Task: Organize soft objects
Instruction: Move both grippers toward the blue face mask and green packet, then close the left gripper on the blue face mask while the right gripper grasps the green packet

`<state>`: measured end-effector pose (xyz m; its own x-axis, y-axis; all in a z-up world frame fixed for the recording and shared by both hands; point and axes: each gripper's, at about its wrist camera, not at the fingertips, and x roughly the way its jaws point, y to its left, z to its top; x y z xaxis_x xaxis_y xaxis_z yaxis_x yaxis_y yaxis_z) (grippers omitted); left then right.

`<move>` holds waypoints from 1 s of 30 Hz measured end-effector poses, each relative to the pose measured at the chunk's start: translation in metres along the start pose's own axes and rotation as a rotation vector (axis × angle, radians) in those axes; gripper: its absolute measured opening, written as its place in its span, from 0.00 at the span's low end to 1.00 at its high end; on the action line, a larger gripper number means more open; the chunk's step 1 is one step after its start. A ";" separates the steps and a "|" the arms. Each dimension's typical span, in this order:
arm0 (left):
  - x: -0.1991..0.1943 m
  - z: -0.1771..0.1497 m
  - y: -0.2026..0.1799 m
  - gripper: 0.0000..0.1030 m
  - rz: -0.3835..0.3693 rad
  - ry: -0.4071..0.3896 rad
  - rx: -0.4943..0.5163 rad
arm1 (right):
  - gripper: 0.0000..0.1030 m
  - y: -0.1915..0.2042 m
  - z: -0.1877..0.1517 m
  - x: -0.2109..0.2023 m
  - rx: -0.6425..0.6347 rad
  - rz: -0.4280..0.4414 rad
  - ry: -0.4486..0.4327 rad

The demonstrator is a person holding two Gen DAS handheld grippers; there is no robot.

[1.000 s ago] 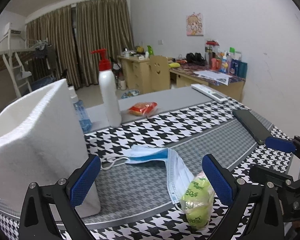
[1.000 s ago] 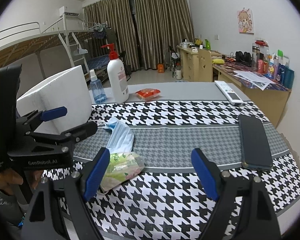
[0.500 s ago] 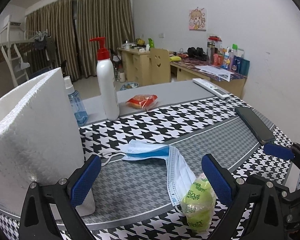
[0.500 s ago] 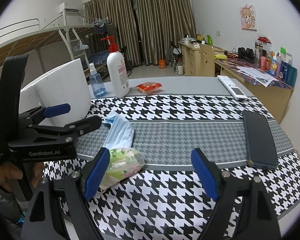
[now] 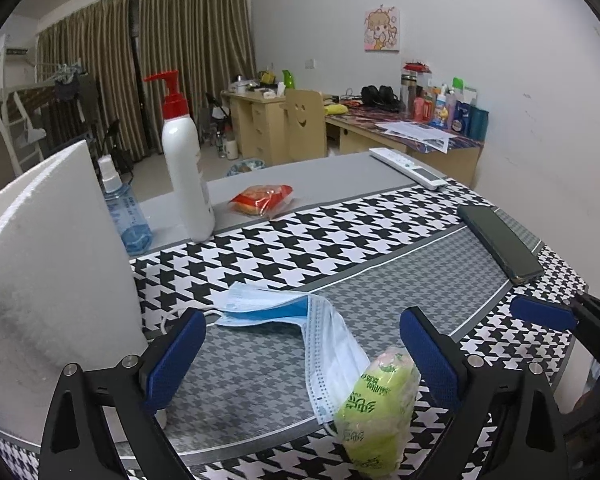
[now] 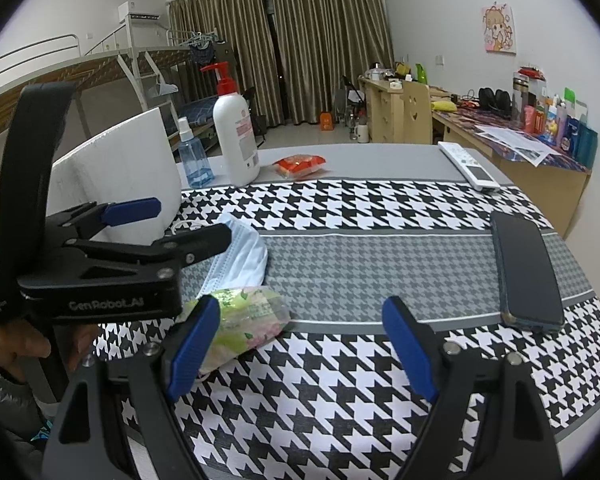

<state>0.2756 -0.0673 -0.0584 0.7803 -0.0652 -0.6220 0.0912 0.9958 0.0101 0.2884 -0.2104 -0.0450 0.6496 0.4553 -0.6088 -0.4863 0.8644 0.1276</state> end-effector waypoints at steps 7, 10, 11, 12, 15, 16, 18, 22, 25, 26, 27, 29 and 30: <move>0.016 0.000 0.004 0.89 -0.001 0.048 -0.022 | 0.84 -0.003 0.000 0.005 0.003 0.003 0.012; 0.023 -0.001 0.006 0.85 -0.007 0.071 -0.032 | 0.84 -0.002 0.000 0.008 -0.002 0.003 0.019; 0.024 -0.002 0.007 0.83 -0.008 0.076 -0.034 | 0.84 -0.002 0.000 0.010 -0.003 0.002 0.022; 0.025 -0.002 0.008 0.83 -0.008 0.079 -0.037 | 0.84 -0.002 0.001 0.011 -0.003 0.002 0.025; 0.029 -0.003 0.011 0.82 -0.012 0.096 -0.047 | 0.84 -0.002 0.001 0.012 -0.005 0.005 0.032; 0.030 -0.003 0.011 0.81 -0.013 0.100 -0.049 | 0.84 -0.002 0.000 0.013 -0.010 0.003 0.035; 0.034 -0.004 0.012 0.77 -0.020 0.111 -0.051 | 0.84 -0.002 0.000 0.015 -0.011 0.005 0.041; 0.042 -0.005 0.016 0.73 -0.044 0.151 -0.072 | 0.84 0.000 -0.001 0.018 -0.017 0.007 0.053; 0.046 -0.005 0.017 0.68 -0.045 0.160 -0.082 | 0.84 0.001 -0.002 0.020 -0.020 0.015 0.062; 0.046 -0.006 0.018 0.66 -0.046 0.163 -0.083 | 0.84 0.002 -0.002 0.021 -0.023 0.019 0.063; 0.047 -0.006 0.018 0.65 -0.048 0.166 -0.086 | 0.84 0.003 -0.003 0.021 -0.027 0.024 0.065; 0.049 -0.006 0.018 0.62 -0.054 0.174 -0.088 | 0.84 0.004 -0.003 0.023 -0.031 0.029 0.070; 0.051 -0.006 0.017 0.59 -0.057 0.178 -0.087 | 0.84 0.004 -0.004 0.023 -0.030 0.032 0.072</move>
<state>0.3129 -0.0532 -0.0943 0.6529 -0.1166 -0.7484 0.0720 0.9932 -0.0919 0.2994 -0.1968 -0.0614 0.5902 0.4647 -0.6601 -0.5237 0.8427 0.1251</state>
